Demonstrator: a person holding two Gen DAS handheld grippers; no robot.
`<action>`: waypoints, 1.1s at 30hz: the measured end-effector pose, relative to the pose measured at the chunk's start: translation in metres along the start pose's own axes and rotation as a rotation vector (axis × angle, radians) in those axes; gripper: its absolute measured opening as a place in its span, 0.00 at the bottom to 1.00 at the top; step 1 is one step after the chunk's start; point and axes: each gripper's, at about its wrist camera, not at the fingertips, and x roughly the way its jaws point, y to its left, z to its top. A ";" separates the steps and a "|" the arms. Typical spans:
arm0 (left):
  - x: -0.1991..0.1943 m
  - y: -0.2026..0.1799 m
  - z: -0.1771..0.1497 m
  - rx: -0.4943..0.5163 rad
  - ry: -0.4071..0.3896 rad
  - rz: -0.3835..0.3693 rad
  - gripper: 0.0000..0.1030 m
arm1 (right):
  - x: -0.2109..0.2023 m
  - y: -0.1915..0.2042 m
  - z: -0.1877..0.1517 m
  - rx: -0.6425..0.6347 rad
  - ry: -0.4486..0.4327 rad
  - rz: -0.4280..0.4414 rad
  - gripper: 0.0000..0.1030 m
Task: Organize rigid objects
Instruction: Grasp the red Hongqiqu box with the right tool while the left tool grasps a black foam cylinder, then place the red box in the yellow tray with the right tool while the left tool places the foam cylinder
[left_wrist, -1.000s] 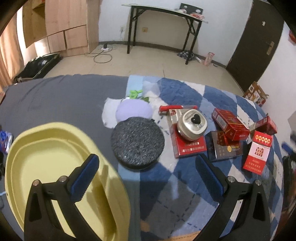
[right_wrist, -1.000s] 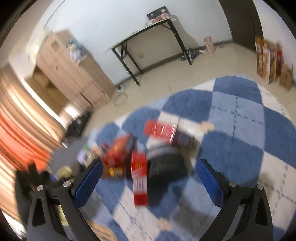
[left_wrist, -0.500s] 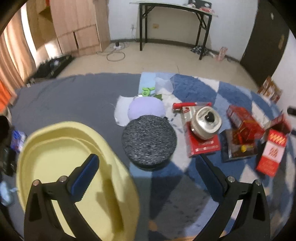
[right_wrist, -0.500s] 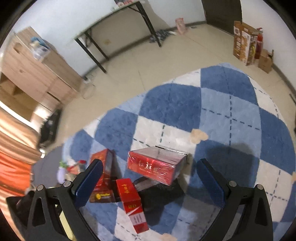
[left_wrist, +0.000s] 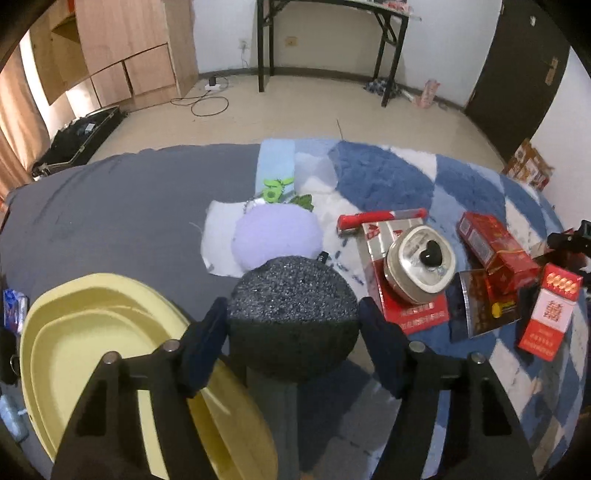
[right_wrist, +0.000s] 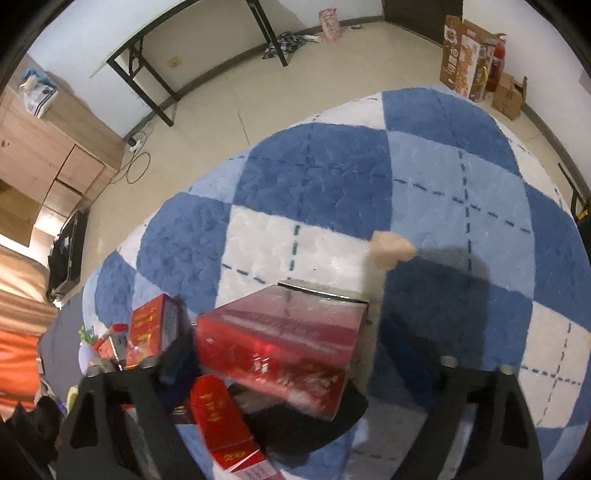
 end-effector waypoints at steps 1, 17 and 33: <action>0.001 -0.004 -0.001 0.024 -0.009 0.014 0.68 | 0.003 -0.001 0.000 -0.009 0.008 0.011 0.71; -0.123 0.069 -0.014 -0.121 -0.205 -0.026 0.67 | -0.116 -0.036 -0.070 -0.252 -0.390 0.181 0.55; -0.095 0.185 -0.056 -0.277 -0.083 0.113 0.67 | -0.064 0.193 -0.256 -0.667 -0.145 0.599 0.55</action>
